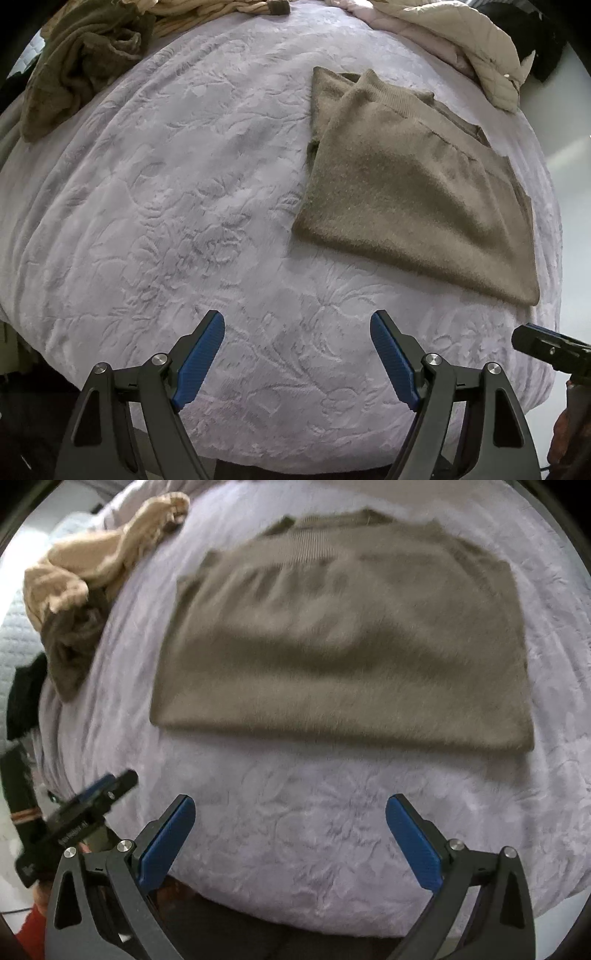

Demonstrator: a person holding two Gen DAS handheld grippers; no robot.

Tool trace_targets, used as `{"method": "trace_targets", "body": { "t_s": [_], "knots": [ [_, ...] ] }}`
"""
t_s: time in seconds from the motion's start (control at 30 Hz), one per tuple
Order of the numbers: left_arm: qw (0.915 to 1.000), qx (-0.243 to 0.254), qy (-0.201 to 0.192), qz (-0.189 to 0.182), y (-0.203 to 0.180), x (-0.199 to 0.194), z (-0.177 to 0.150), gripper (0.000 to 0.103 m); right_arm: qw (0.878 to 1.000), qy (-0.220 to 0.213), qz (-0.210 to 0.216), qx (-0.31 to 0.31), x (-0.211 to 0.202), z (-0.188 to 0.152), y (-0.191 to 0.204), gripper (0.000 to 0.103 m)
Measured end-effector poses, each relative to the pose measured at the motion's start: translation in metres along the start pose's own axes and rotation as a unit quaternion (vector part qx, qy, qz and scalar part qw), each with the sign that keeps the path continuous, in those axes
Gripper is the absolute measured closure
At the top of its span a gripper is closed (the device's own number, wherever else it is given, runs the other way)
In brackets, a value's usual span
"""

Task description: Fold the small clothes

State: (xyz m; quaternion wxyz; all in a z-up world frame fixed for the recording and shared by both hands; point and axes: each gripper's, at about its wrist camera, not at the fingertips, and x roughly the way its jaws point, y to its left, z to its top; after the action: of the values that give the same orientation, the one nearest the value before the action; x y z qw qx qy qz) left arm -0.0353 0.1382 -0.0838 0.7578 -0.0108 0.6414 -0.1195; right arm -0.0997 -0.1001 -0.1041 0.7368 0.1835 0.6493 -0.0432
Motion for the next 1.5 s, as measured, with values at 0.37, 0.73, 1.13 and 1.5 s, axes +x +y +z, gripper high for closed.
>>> {"method": "trace_targets", "body": {
  "t_s": [0.37,0.73,1.13,1.5],
  "knots": [
    [0.9999,-0.012,0.008,0.002,0.007,0.007,0.001,0.022,0.999,0.051,0.0,0.017,0.027,-0.008,0.01,0.0],
    [0.9995,-0.027,0.017,-0.002,0.009,0.018,0.001,0.022,0.997,0.078,-0.009,0.014,0.045,-0.008,0.015,0.0],
    [0.9989,-0.029,0.033,0.014,0.014,0.033,-0.002,0.022,0.993,0.079,0.063,0.066,0.06,0.01,0.013,0.0],
    [0.9985,-0.037,0.037,0.014,0.01,0.041,0.0,0.022,0.986,0.083,0.099,0.107,0.081,0.024,0.008,0.0]
  ]
}}
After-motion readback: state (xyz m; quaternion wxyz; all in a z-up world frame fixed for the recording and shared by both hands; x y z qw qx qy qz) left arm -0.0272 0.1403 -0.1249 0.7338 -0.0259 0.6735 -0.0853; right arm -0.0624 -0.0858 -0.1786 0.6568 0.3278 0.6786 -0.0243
